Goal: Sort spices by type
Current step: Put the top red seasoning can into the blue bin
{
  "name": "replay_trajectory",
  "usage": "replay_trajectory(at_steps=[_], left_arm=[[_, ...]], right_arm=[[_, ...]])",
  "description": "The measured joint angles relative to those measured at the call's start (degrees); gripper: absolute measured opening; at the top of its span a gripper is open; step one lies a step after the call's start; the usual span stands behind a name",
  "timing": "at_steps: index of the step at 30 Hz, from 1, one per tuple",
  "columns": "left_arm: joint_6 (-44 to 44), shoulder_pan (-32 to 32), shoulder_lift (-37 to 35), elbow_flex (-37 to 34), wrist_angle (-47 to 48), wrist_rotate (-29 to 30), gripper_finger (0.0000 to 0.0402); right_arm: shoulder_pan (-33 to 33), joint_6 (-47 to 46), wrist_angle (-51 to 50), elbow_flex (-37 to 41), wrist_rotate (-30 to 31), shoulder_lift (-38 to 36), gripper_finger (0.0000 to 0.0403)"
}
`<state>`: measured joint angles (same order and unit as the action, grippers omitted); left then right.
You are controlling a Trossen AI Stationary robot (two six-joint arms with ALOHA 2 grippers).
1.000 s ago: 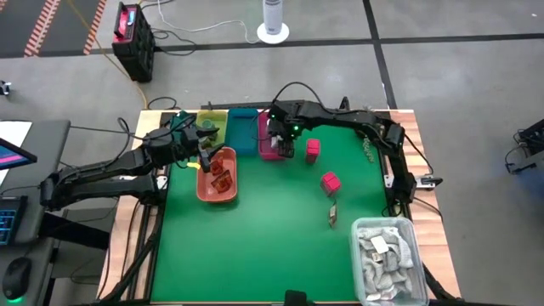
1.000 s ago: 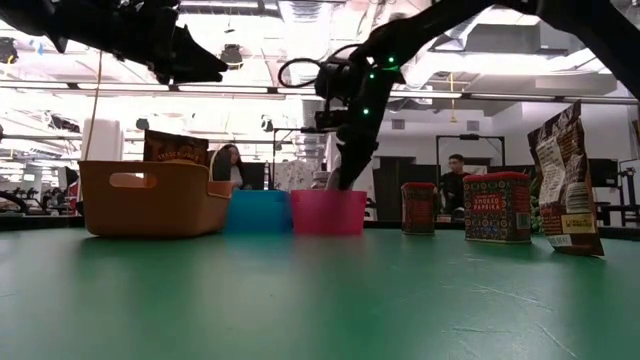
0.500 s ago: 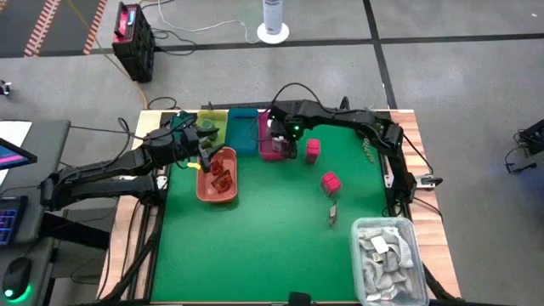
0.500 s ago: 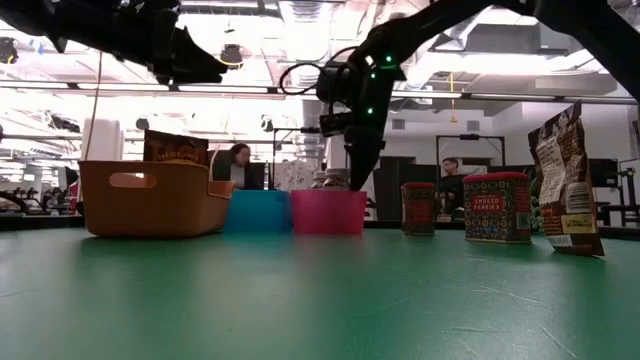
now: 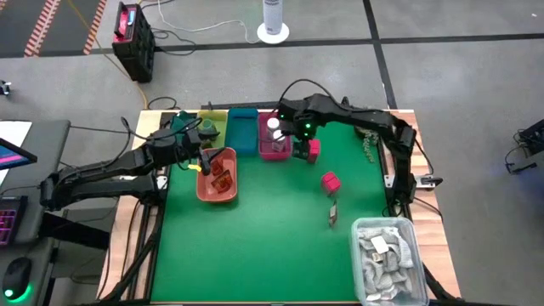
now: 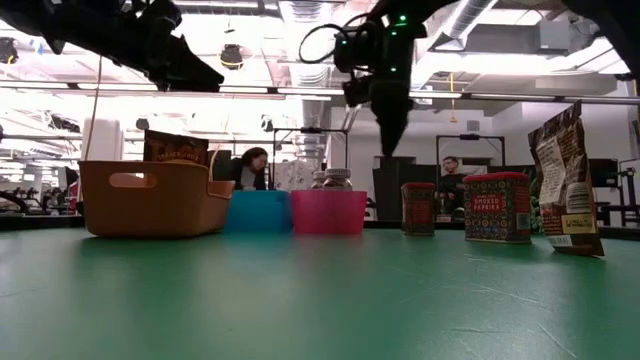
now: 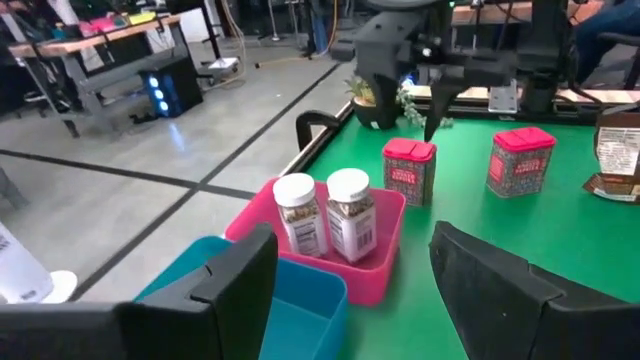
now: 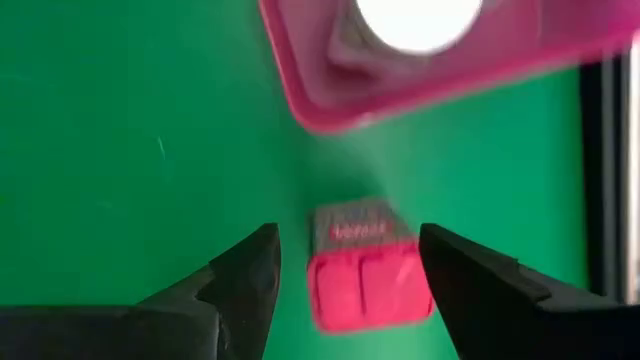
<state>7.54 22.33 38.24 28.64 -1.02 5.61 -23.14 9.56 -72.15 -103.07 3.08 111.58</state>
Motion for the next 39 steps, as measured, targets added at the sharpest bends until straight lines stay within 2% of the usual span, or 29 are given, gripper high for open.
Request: replay_trajectory(at_steps=[4, 8, 12, 16, 22, 27, 32, 39], left_arm=[[-0.9, 0.0, 0.0, 0.0, 0.4, -0.1, 0.0251], [-1.6, 0.0, 0.0, 0.0, 1.2, -0.2, 0.0251], [-1.7, 0.0, 0.0, 0.0, 1.5, -0.2, 0.0251], [-1.8, 0.0, 0.0, 0.0, 1.1, -0.2, 0.0251], [-1.8, 0.0, 0.0, 0.0, 1.1, -0.2, 0.0251], [-1.8, 0.0, 0.0, 0.0, 1.1, -0.2, 0.0251], [-1.8, 0.0, 0.0, 0.0, 1.1, -0.2, 0.0251], [-1.7, 0.0, 0.0, 0.0, 1.1, -0.2, 0.0251]], right_arm=[[-0.9, -4.2, -0.9, 3.3, 0.1, -2.6, 0.0272], [-1.0, -3.1, -2.4, 5.9, 0.4, -4.5, 0.0272], [-0.7, -3.1, -6.6, 7.5, 4.0, -5.3, 0.0272], [-0.5, -3.5, -9.5, 10.4, 11.3, -5.3, 0.0272], [-0.4, -5.1, -2.3, 17.3, 16.6, -5.2, 0.0272], [1.8, -2.8, 3.5, 21.0, 24.2, -5.2, 0.0272], [4.9, -0.1, 10.0, 21.8, 24.4, -5.2, 0.0272], [9.7, -0.4, 11.2, 21.8, 24.0, -5.2, 0.0272]])
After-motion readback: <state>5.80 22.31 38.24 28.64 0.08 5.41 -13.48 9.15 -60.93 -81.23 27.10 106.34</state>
